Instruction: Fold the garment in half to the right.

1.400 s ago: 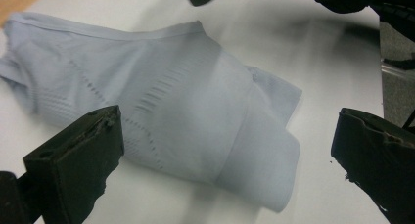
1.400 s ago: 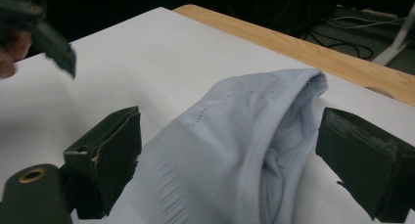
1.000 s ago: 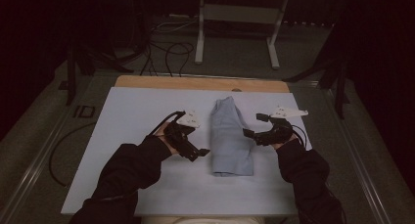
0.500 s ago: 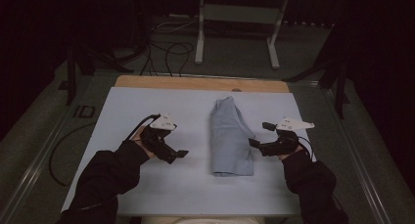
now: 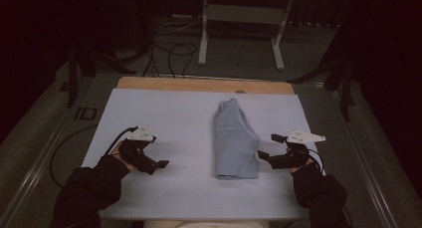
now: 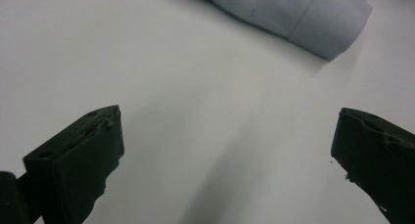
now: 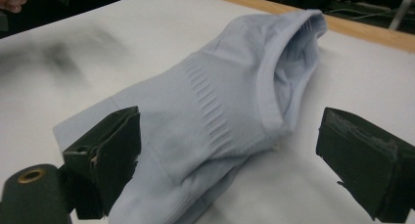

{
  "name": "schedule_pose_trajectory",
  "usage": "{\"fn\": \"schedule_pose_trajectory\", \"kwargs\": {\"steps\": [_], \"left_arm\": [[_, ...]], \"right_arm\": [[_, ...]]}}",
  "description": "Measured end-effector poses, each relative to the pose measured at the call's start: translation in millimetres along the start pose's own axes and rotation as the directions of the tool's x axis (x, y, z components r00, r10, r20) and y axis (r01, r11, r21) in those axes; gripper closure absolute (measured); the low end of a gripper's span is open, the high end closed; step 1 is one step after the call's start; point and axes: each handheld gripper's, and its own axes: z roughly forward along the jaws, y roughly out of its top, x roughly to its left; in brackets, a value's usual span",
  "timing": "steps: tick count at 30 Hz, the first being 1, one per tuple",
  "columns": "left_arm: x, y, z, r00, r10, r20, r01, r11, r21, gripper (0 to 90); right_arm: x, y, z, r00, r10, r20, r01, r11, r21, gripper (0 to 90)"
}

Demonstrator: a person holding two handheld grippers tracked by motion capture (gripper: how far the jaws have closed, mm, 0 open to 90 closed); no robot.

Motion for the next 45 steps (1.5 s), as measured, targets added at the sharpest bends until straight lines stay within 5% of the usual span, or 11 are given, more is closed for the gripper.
{"fn": "schedule_pose_trajectory", "kwargs": {"steps": [9, 24, 29, 34, 36, 40, 45], "left_arm": [[0.9, -37.8, -9.5, 0.9987, -0.046, -0.022, 0.045, 0.9986, -0.028, 0.0], [-6.4, -85.5, -24.8, 0.9904, -0.120, -0.069, 0.116, 0.9918, -0.052, 0.0], [-3.7, -96.1, -28.5, 0.9808, -0.162, -0.108, 0.158, 0.9863, -0.048, 0.1], [-4.6, -102.6, -29.2, 0.9570, -0.199, -0.211, 0.187, 0.9794, -0.077, 0.1], [-4.6, -102.9, -30.2, 0.9504, -0.218, -0.222, 0.205, 0.9754, -0.082, 0.1], [-6.9, -104.6, -30.6, 0.9532, -0.219, -0.209, 0.204, 0.9749, -0.090, 0.1], [-9.0, -107.6, -24.6, 0.9576, -0.200, -0.207, 0.193, 0.9798, -0.052, 0.1]], "right_arm": [[8.8, -17.8, -3.3, 0.9999, -0.010, -0.007, 0.010, 0.999, 0.032, 9.4], [10.6, -41.8, -11.3, 0.9991, 0.038, 0.018, -0.039, 0.996, 0.075, 9.5], [11.7, -48.4, -16.0, 0.9980, 0.049, 0.040, -0.052, 0.995, 0.083, 9.5], [15.1, -55.8, -18.3, 0.9963, 0.058, 0.063, -0.063, 0.994, 0.085, 9.5], [16.4, -59.6, -17.5, 0.9950, 0.068, 0.073, -0.075, 0.992, 0.101, 9.5], [18.4, -62.7, -14.2, 0.9955, 0.042, 0.084, -0.053, 0.990, 0.130, 9.5], [18.4, -59.9, -12.5, 0.9954, 0.049, 0.082, -0.058, 0.993, 0.104, 9.5]]}}
